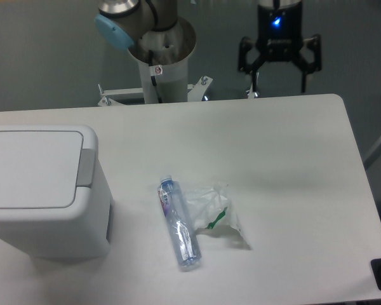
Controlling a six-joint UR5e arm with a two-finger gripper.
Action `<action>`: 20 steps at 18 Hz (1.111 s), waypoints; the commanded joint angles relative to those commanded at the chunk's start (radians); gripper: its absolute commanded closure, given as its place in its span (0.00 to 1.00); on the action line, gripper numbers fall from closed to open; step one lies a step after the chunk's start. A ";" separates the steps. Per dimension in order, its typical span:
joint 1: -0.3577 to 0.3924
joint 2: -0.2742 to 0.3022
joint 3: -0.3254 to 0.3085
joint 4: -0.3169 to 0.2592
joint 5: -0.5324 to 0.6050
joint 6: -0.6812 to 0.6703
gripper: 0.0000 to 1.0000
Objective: Open the trash can
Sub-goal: 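Move the open gripper down from its raised position toward the table, then move the gripper toward the white trash can lid edge and lower it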
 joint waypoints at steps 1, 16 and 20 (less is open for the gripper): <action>-0.015 0.000 0.014 0.002 -0.006 -0.055 0.00; -0.224 -0.086 0.049 0.095 -0.179 -0.508 0.00; -0.304 -0.156 0.083 0.135 -0.178 -0.513 0.00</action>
